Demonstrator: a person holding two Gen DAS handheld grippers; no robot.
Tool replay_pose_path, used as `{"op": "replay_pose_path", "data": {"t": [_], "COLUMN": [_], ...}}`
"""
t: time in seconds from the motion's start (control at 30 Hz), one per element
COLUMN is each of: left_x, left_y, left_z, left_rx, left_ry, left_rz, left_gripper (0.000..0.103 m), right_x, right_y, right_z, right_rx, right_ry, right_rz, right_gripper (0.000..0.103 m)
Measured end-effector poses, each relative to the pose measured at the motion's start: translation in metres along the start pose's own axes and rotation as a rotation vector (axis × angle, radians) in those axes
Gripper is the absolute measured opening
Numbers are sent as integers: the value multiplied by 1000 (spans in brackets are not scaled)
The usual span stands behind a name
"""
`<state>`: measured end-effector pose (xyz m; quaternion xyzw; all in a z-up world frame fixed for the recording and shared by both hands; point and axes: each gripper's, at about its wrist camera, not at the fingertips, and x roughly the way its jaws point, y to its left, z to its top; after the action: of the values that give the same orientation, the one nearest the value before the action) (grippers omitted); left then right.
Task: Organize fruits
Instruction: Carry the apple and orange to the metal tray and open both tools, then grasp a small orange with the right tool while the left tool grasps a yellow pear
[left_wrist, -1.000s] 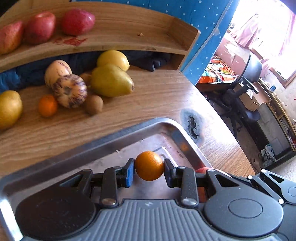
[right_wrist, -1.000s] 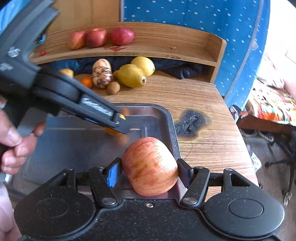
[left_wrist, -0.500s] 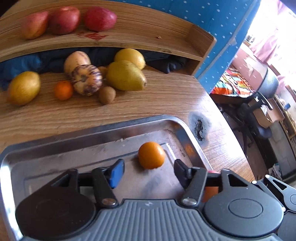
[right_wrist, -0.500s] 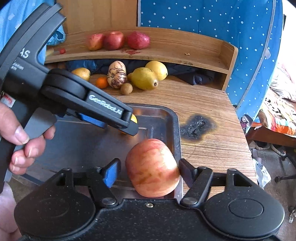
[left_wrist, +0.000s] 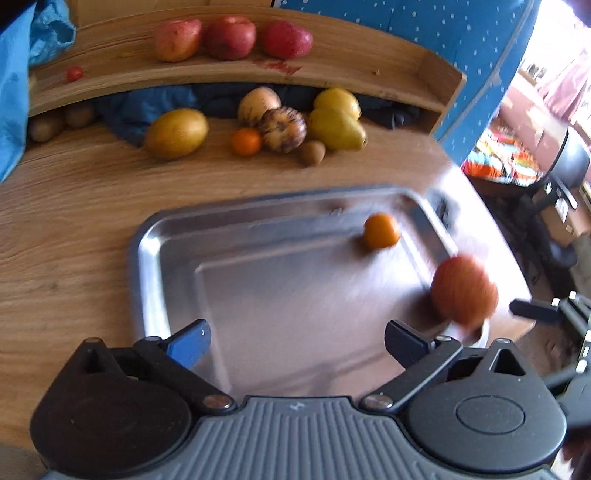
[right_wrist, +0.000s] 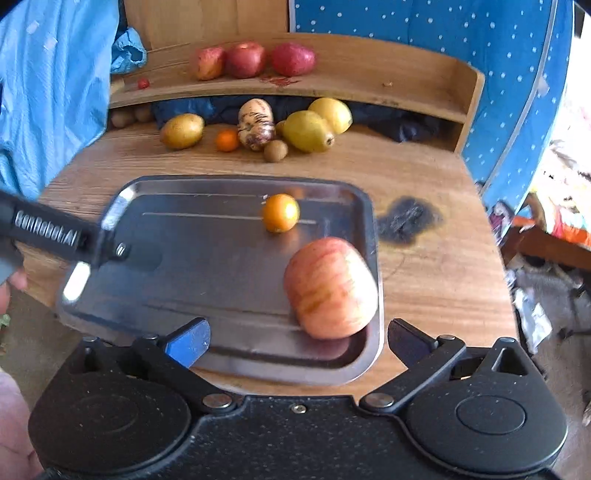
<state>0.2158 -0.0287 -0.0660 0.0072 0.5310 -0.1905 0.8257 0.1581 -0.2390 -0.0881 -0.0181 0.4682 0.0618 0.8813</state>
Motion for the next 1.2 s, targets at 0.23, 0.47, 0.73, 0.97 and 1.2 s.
{"op": "replay_pose_path", "data": {"t": [0.23, 0.47, 0.73, 0.97, 1.2], "left_x": [-16, -22, -22, -21, -5], "left_y": [25, 64, 97, 129, 144], "left_z": [-16, -14, 4, 31, 76], "left_rx": [-10, -93, -123, -127, -76], "left_ry": [75, 112, 143, 113, 49], "left_rz": [36, 148, 232, 234, 217], "left_gripper": [102, 102, 102, 102, 102], "right_x": [-3, -3, 15, 39, 73], "right_y": [22, 49, 69, 91, 109], "right_z": [-1, 12, 43, 77, 98], "right_rx": [-54, -108, -96, -96, -69], "right_ry": [64, 6, -9, -56, -96], "right_rz": [92, 191, 211, 159, -23], "right_gripper": [102, 102, 102, 102, 102]}}
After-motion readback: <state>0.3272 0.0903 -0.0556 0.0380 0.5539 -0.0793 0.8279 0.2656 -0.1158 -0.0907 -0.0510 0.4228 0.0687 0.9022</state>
